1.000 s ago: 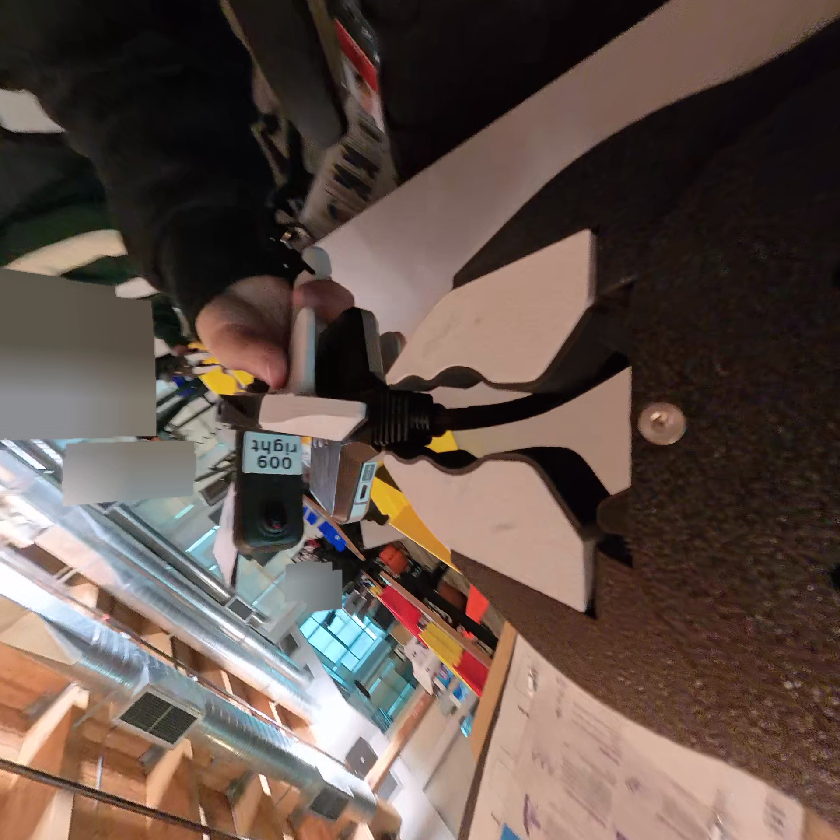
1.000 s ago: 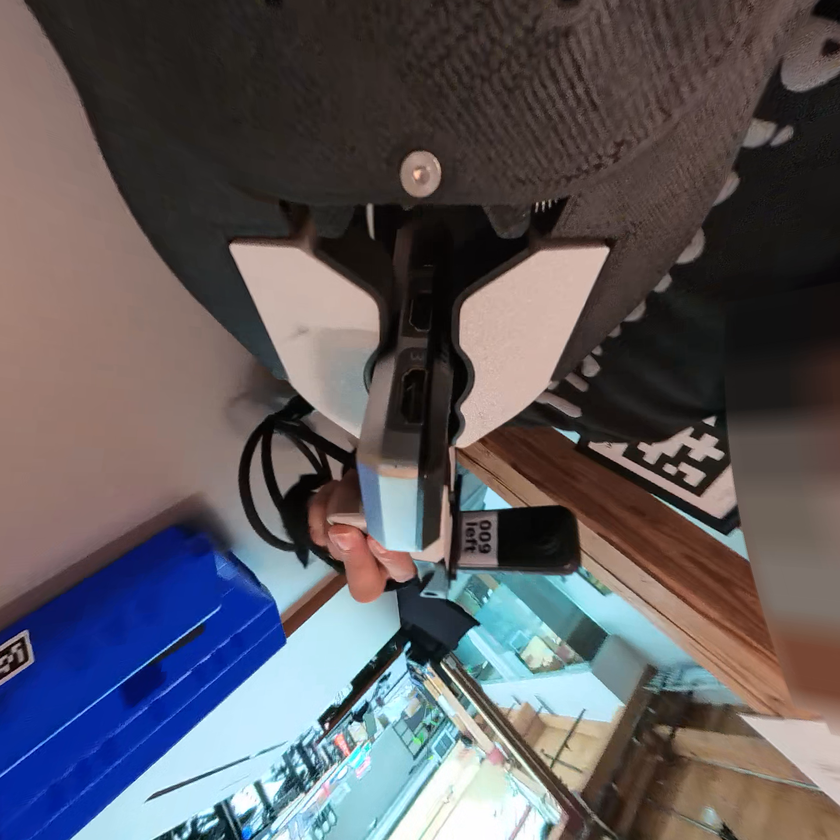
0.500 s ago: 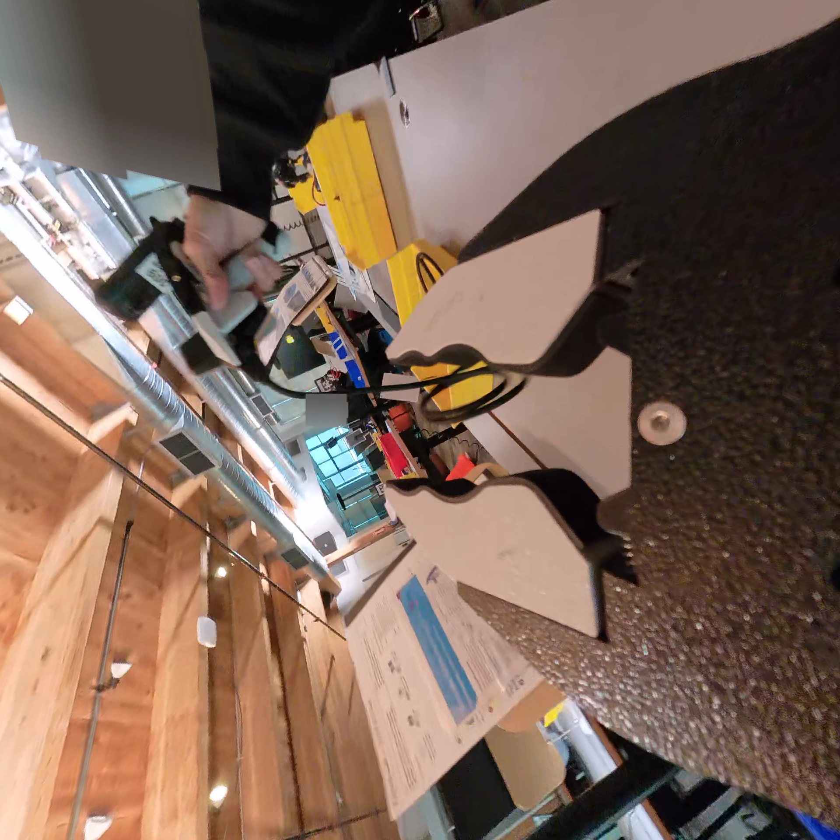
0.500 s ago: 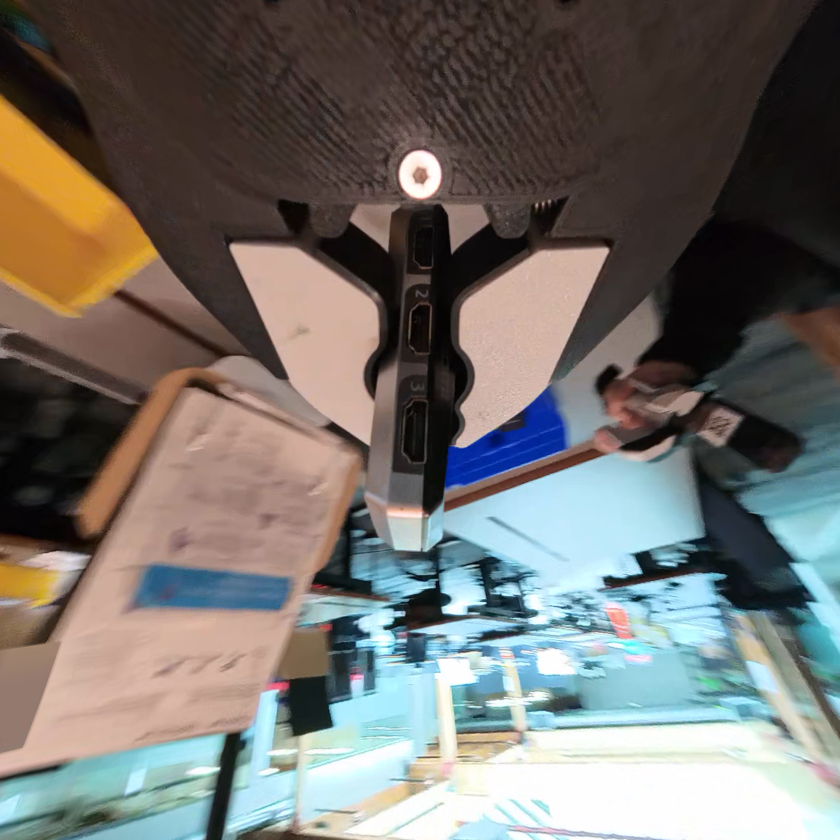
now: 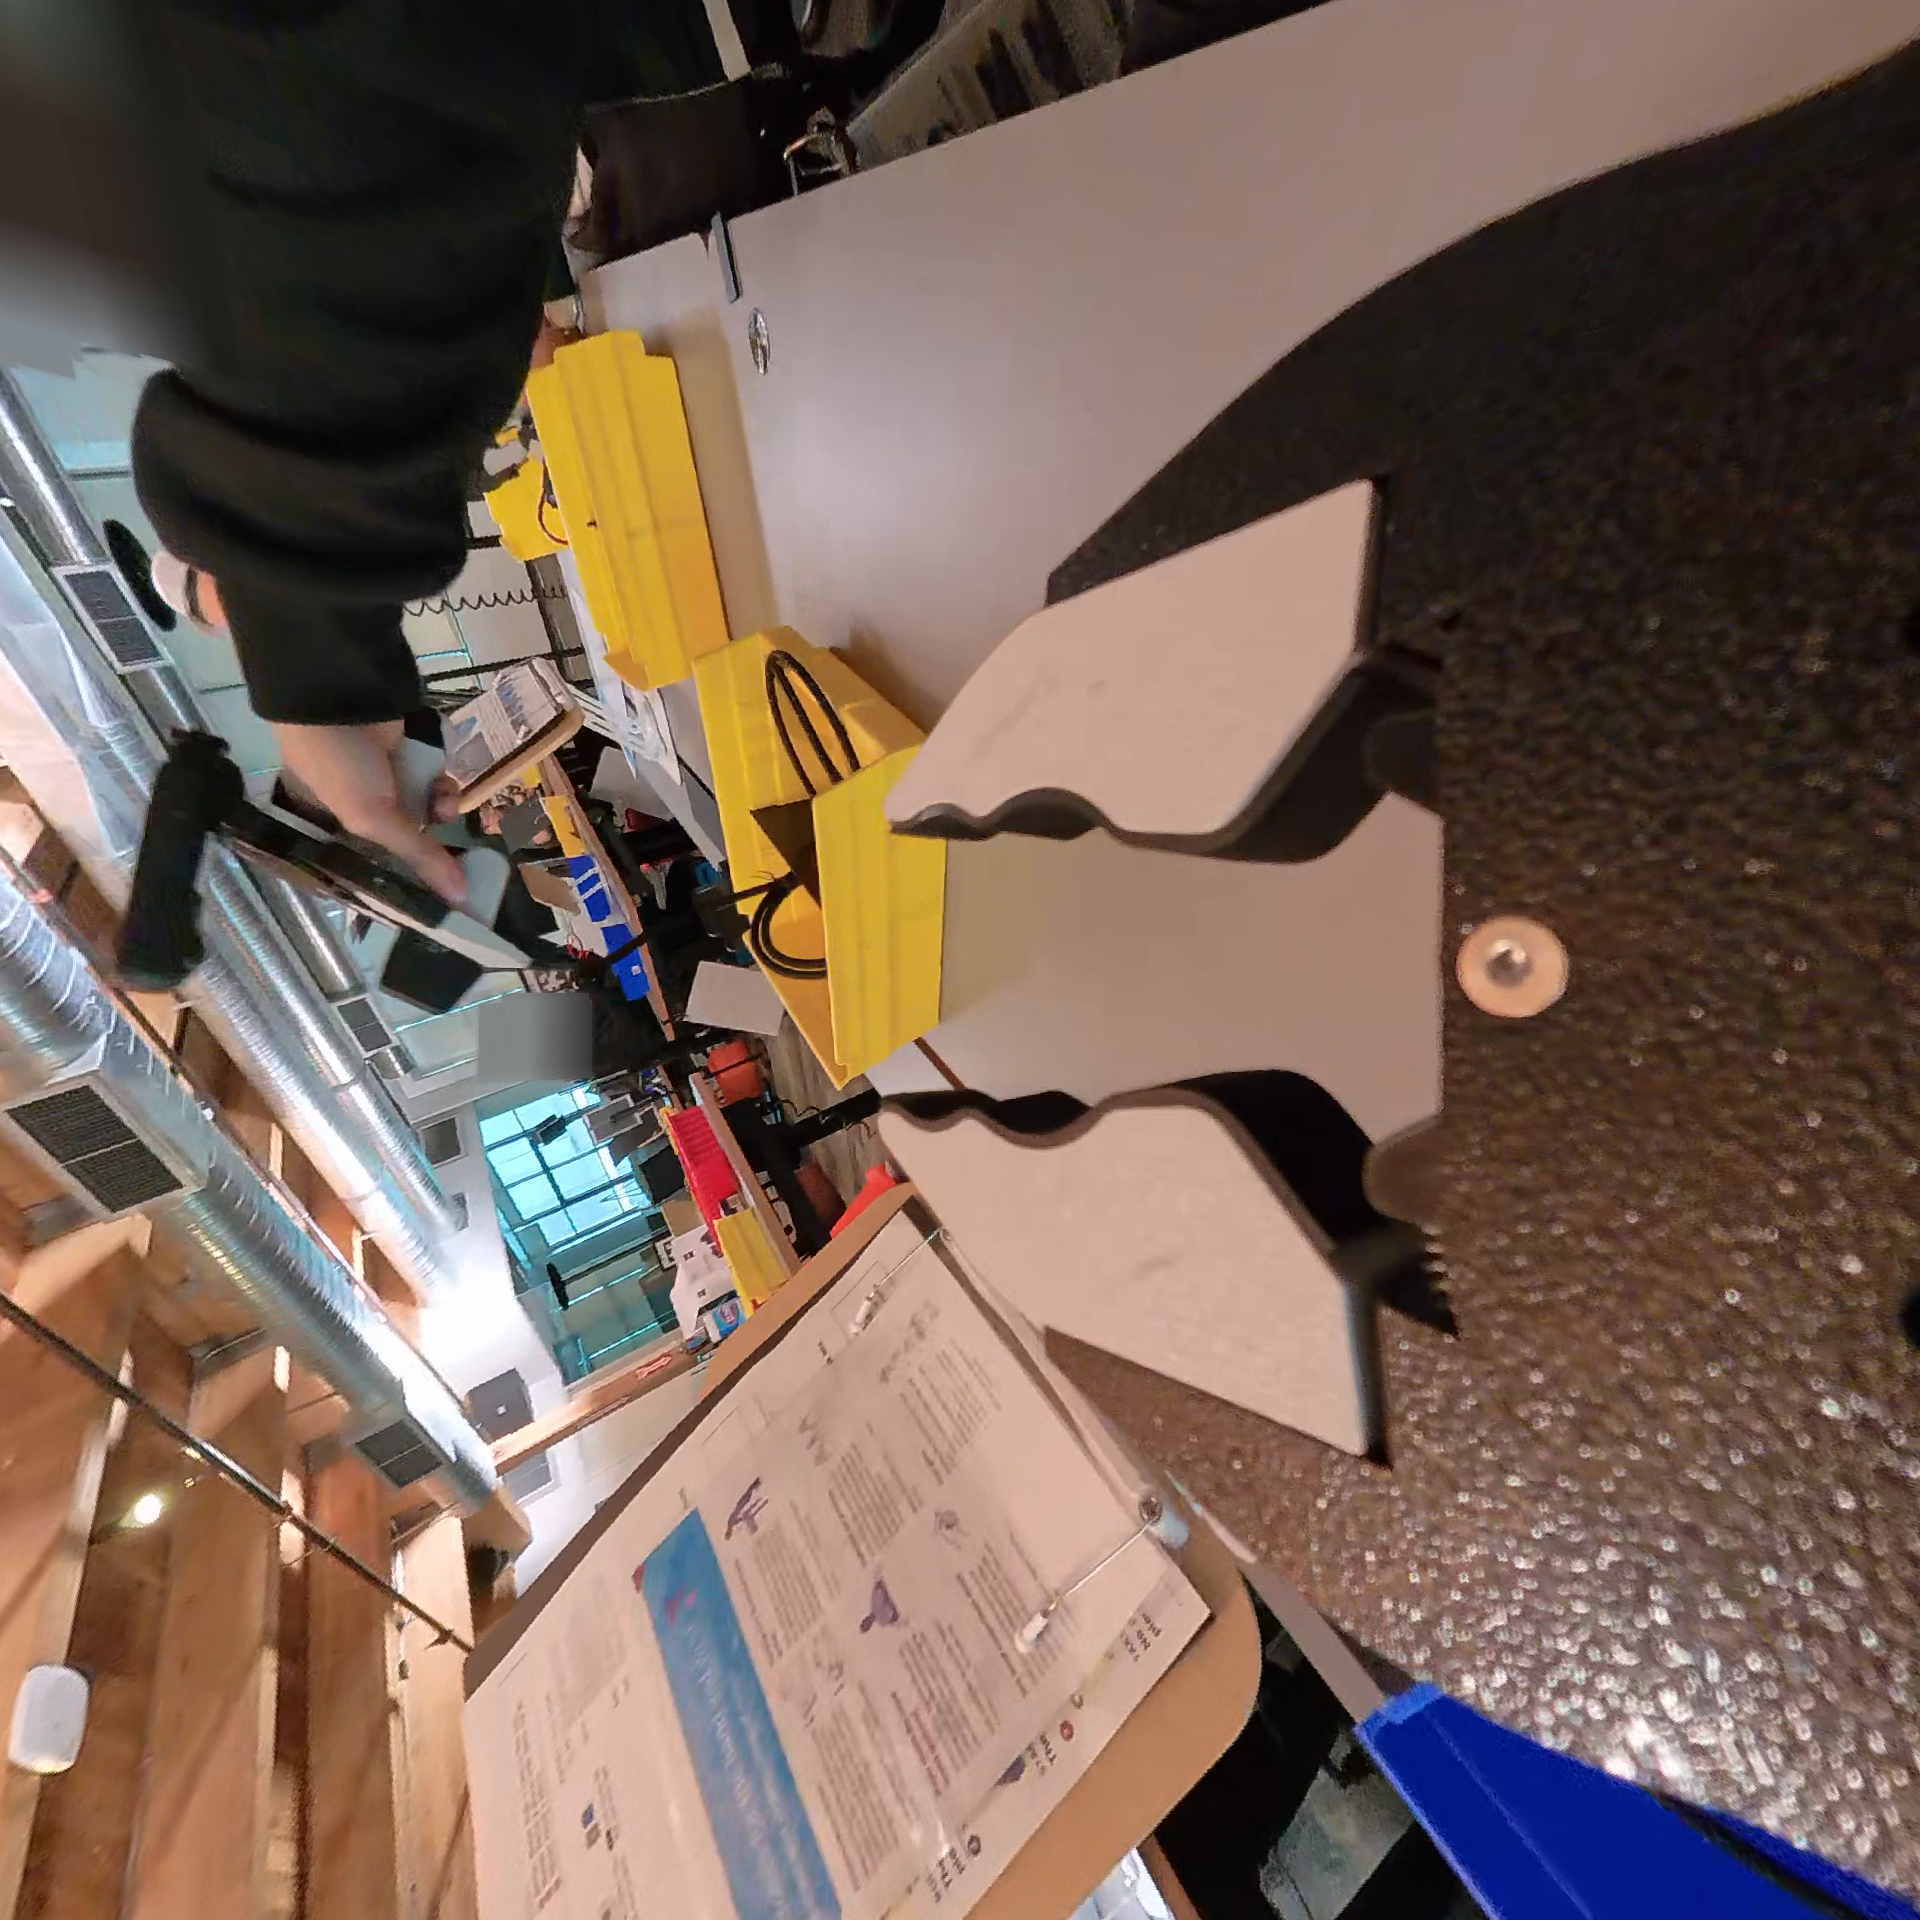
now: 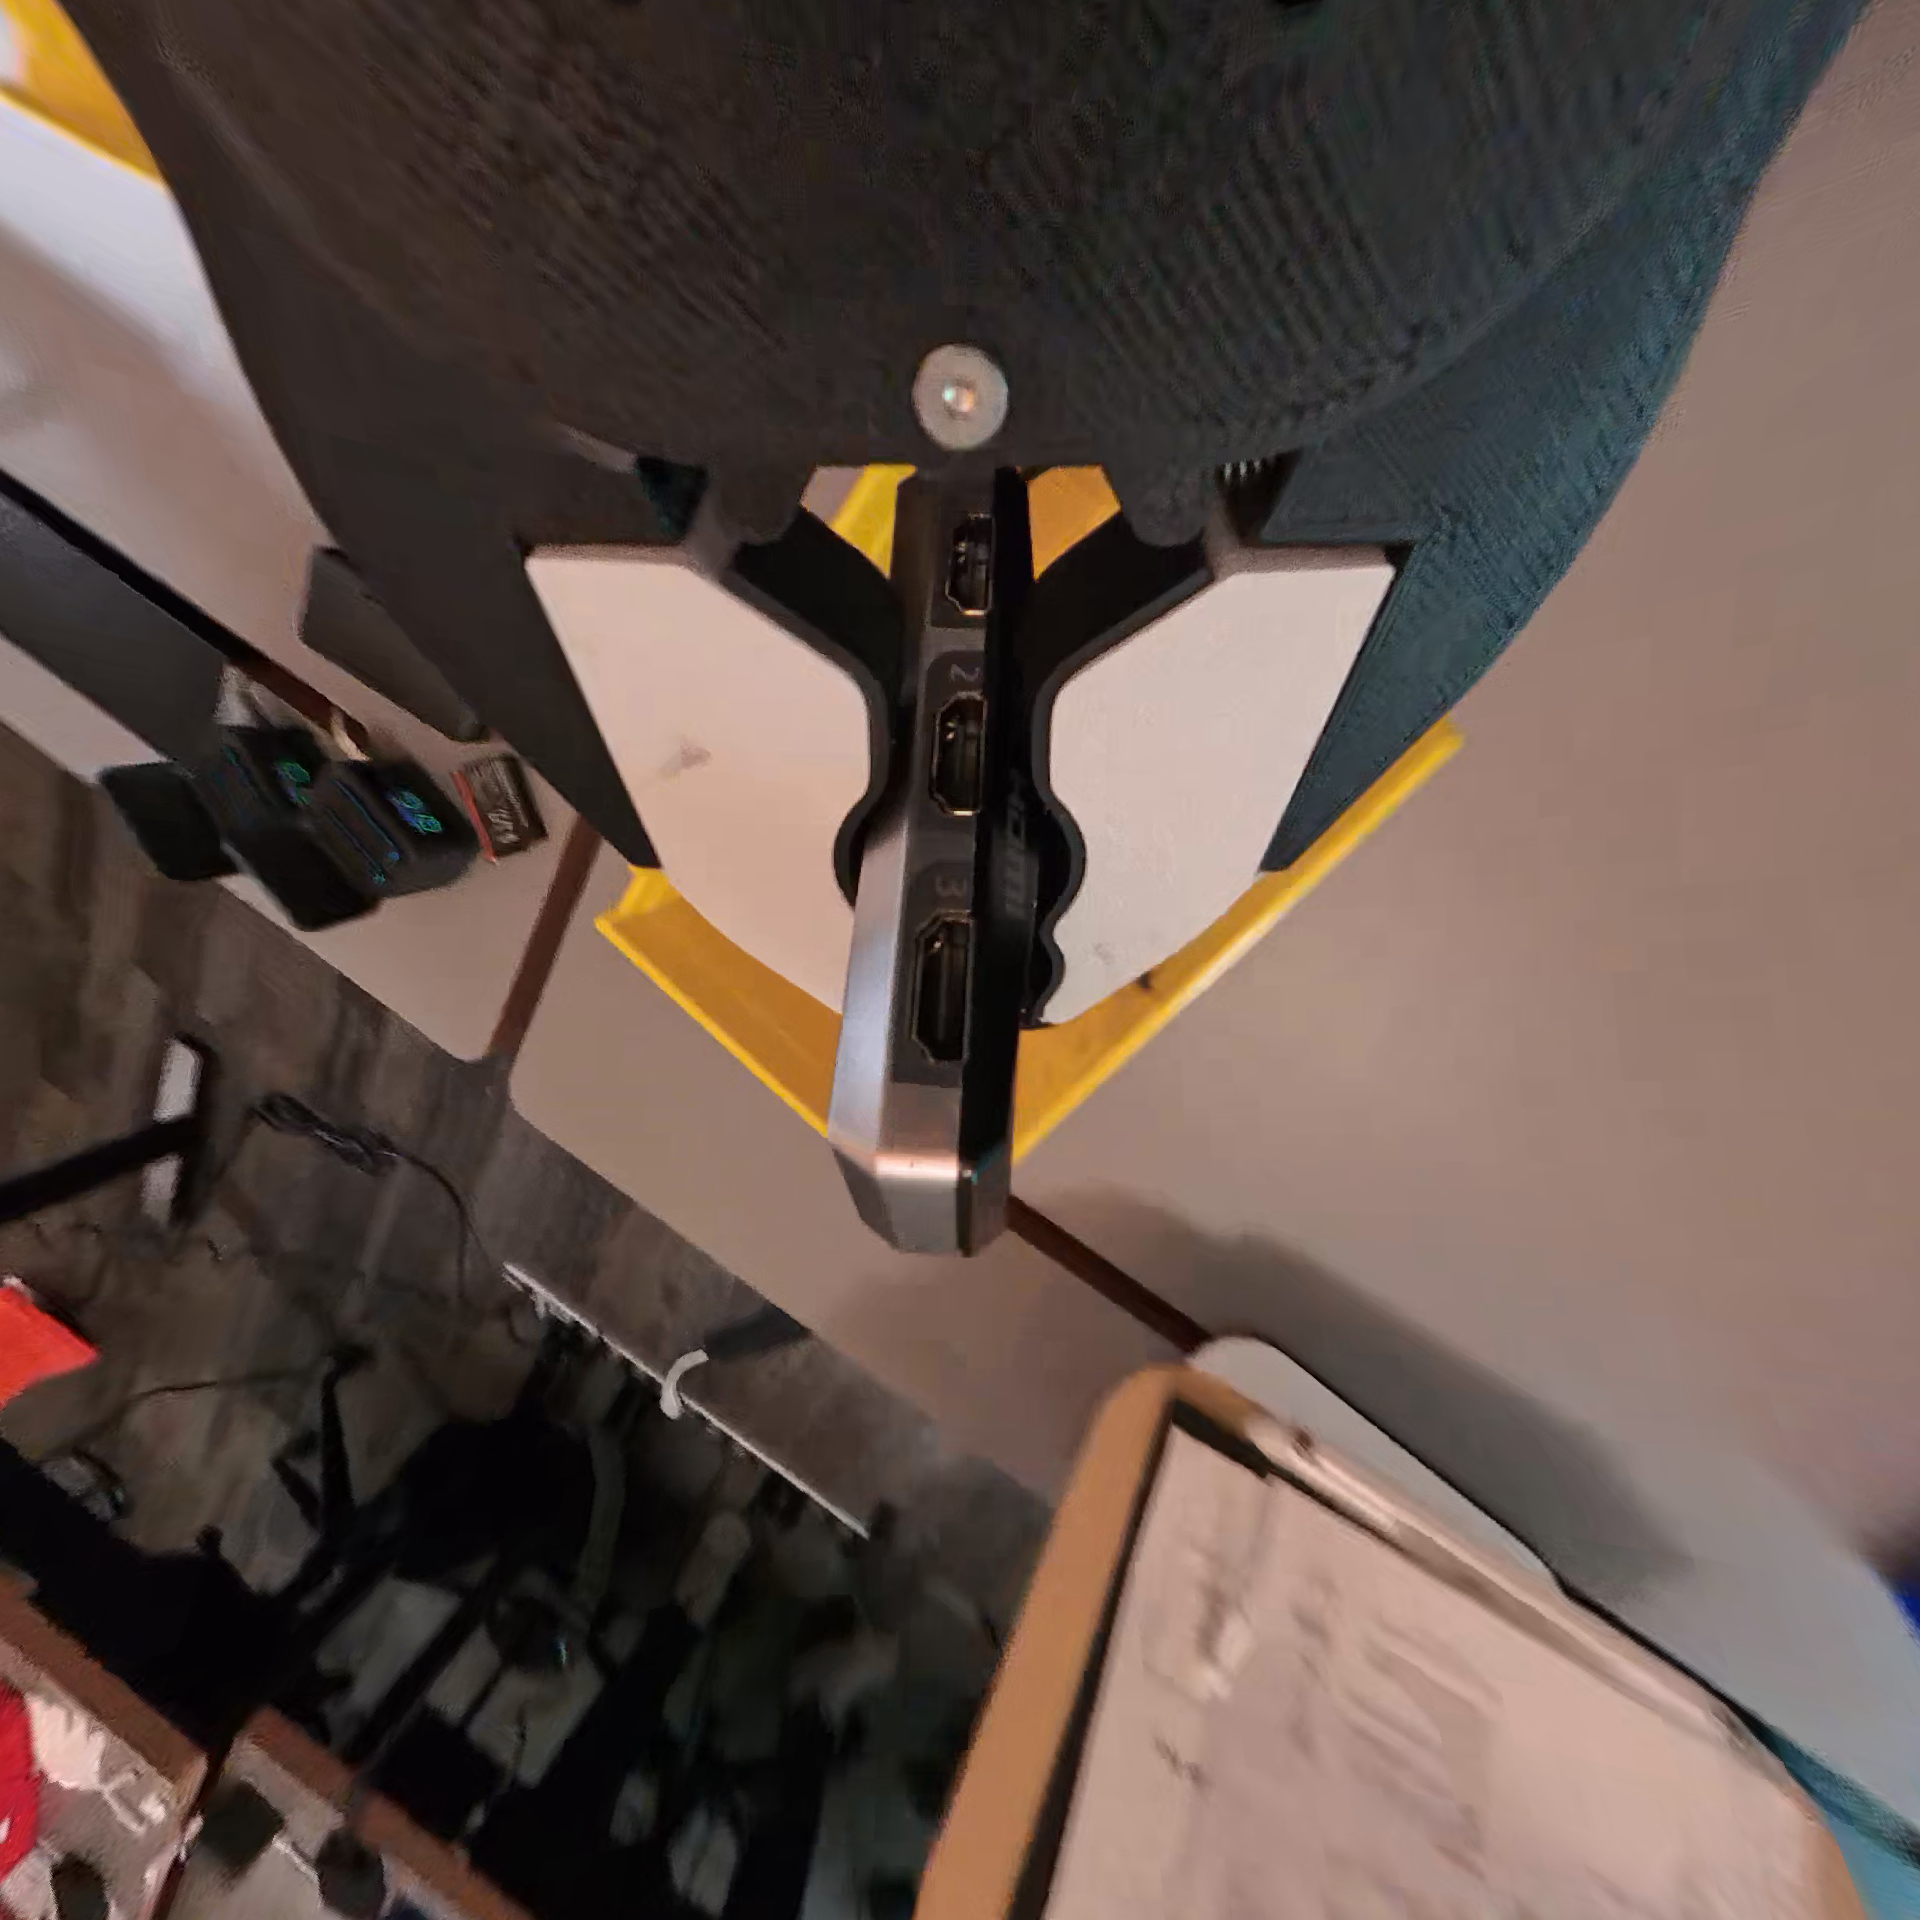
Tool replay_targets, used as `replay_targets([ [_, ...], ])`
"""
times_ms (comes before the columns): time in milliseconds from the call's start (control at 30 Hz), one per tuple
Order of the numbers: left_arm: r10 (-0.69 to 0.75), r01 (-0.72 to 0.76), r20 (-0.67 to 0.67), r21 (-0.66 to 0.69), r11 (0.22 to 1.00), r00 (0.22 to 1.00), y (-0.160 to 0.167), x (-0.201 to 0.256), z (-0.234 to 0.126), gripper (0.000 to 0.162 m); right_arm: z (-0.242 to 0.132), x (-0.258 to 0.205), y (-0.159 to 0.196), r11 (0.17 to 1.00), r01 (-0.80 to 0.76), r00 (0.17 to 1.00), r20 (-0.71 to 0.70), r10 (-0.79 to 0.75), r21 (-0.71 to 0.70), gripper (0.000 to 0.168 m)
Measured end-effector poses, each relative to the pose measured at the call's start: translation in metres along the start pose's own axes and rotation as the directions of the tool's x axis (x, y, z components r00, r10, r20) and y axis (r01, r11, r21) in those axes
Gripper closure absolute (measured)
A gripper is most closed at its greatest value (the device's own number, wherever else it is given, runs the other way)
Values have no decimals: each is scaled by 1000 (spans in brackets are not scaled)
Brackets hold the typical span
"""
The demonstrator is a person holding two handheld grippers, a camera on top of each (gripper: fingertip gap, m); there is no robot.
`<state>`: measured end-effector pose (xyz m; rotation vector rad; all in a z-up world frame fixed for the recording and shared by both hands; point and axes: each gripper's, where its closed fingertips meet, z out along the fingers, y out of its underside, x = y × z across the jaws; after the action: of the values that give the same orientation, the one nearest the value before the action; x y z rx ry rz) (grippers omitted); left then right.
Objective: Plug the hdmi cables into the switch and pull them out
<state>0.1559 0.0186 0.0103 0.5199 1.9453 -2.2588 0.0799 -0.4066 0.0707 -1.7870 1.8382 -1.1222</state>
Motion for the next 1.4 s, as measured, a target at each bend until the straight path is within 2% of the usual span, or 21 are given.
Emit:
replay_targets([
  [100, -37, 37, -9, -13, 999, 999, 11, -1, 3, 116, 42, 17, 19, 981, 149, 976, -141, -166, -126, 144],
  [167, -59, 59, -14, -26, 998, 998, 19, -2, 5, 117, 68, 24, 35, 919, 303, 913, -199, -356, -252, 144],
  [200, -68, 67, -15, -34, 997, 998, 23, -2, 5, 117, 79, 28, 44, 858, 389, 859, -204, -470, -337, 144],
  [300, -89, 88, -15, -54, 995, 996, 33, -5, 6, 116, 108, 41, 66, 602, 575, 632, -167, -757, -553, 144],
  [433, -125, 124, -16, -70, 990, 992, 45, -8, 6, 116, 147, 44, 87, 414, 663, 466, -90, -880, -624, 145],
  [567, -155, 152, -34, -80, 985, 987, 55, -7, 8, 116, 178, 26, 116, 267, 755, 414, 118, -903, -598, 139],
  [600, -165, 161, -37, -82, 984, 986, 57, -7, 8, 116, 182, 26, 114, 257, 763, 398, 118, -910, -594, 138],
  [633, -175, 171, -41, -85, 982, 984, 60, -7, 9, 116, 184, 26, 112, 266, 759, 410, 118, -905, -595, 131],
  [667, -186, 182, -47, -88, 979, 981, 62, -7, 9, 116, 185, 24, 116, 300, 744, 471, 149, -870, -597, 128],
  [767, -217, 211, -63, -90, 973, 974, 65, -5, 11, 116, 183, 15, 119, 522, 575, 748, 147, -647, -630, 105],
  [833, -224, 216, -72, -100, 971, 972, 68, -3, 11, 116, 185, 16, 109, 619, 474, 828, 80, -555, -626, 89],
  [900, -224, 214, -81, -114, 970, 971, 71, -1, 12, 115, 180, 12, 111, 612, 474, 838, 112, -534, -633, 89],
  [1000, -220, 207, -90, -127, 970, 971, 72, 0, 11, 114, 169, 15, 114, 532, 548, 770, 141, -622, -646, 88],
  [1033, -218, 206, -92, -125, 971, 972, 71, 0, 10, 114, 166, 14, 112, 534, 557, 761, 134, -635, -635, 91],
  [1133, -221, 210, -93, -114, 971, 971, 68, -1, 8, 114, 146, 6, 110, 611, 506, 809, 90, -581, -609, 98],
  [1233, -232, 223, -92, -102, 969, 968, 65, -3, 7, 114, 123, -6, 109, 696, 433, 852, 8, -523, -573, 91],
  [1333, -241, 231, -97, -100, 968, 966, 64, -1, 9, 114, 108, -23, 114, 736, 430, 850, -39, -525, -523, 94],
  [1400, -243, 232, -103, -112, 966, 964, 65, 2, 11, 114, 95, -28, 114, 762, 381, 841, -145, -521, -523, 94],
])
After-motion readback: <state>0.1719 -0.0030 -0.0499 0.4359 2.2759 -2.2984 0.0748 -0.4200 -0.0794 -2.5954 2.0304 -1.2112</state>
